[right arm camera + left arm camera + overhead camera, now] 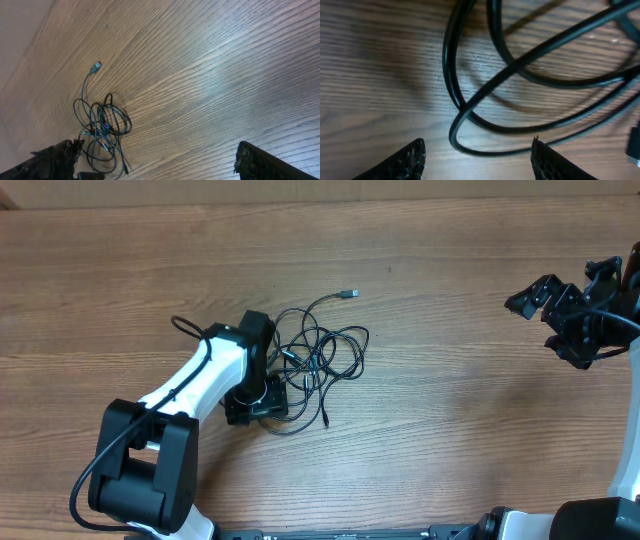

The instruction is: Untangle cables

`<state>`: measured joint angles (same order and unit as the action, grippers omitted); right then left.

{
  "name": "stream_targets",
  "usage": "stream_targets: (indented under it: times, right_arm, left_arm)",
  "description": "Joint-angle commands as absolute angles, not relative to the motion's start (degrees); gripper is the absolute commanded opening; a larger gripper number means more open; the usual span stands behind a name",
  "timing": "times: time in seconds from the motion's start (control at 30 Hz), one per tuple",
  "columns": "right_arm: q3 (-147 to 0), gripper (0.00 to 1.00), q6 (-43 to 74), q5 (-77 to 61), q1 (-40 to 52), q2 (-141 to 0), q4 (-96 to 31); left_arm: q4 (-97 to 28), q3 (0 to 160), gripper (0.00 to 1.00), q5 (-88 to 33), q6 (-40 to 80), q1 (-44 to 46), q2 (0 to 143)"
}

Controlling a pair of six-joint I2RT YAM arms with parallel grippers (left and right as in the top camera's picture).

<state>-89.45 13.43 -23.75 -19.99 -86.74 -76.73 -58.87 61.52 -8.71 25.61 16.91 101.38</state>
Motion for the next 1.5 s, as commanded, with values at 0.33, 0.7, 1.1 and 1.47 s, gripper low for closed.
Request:
stream_targets:
  times: [0.33, 0.7, 1.1, 1.47]
  right_arm:
    - [-89.3, 1.00, 13.1, -24.1, -19.8, -86.1, -76.6]
    - [-89.3, 1.00, 13.1, -24.1, -19.8, -86.1, -76.8]
    - [-89.3, 1.00, 13.1, -24.1, -19.8, -86.1, -76.5]
    - [-89.3, 1.00, 13.1, -24.1, -19.8, -86.1, -77.0]
  left_arm:
    - [-54.6, 57.6, 0.56, -5.3, 26.9, 17.4, 101.1]
    - [-53.9, 55.9, 0.45, -6.5, 26.8, 17.4, 101.1]
    - [-57.7, 56.4, 0.49, -10.8, 24.3, 17.3, 101.1]
    - [-55.4, 56.3, 0.48, -3.6, 27.5, 17.3, 101.1]
